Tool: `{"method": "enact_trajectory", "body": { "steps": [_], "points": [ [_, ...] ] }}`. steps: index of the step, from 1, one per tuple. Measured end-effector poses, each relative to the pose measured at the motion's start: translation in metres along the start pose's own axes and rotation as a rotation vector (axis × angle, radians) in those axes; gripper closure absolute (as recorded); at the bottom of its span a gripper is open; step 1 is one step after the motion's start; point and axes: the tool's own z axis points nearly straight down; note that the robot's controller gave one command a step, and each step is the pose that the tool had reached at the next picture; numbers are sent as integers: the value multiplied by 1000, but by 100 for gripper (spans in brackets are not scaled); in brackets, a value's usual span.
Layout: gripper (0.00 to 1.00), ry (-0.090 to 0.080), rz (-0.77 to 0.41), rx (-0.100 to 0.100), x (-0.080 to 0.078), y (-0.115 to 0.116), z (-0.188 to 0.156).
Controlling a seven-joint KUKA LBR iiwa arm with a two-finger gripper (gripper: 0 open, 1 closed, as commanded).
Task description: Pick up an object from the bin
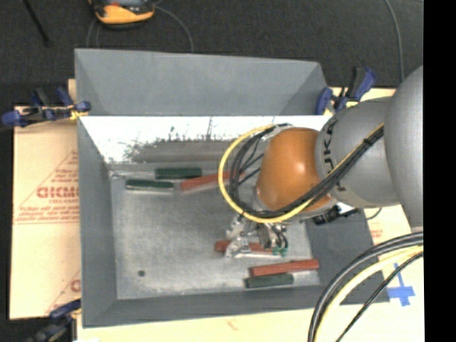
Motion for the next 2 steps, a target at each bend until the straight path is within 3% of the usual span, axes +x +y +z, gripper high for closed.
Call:
{"method": "enact_trajectory", "body": {
  "steps": [1,2],
  "points": [
    [100,0,0,0,0,0,0],
    [100,-1,55,0,10,0,-119]
  ]
}}
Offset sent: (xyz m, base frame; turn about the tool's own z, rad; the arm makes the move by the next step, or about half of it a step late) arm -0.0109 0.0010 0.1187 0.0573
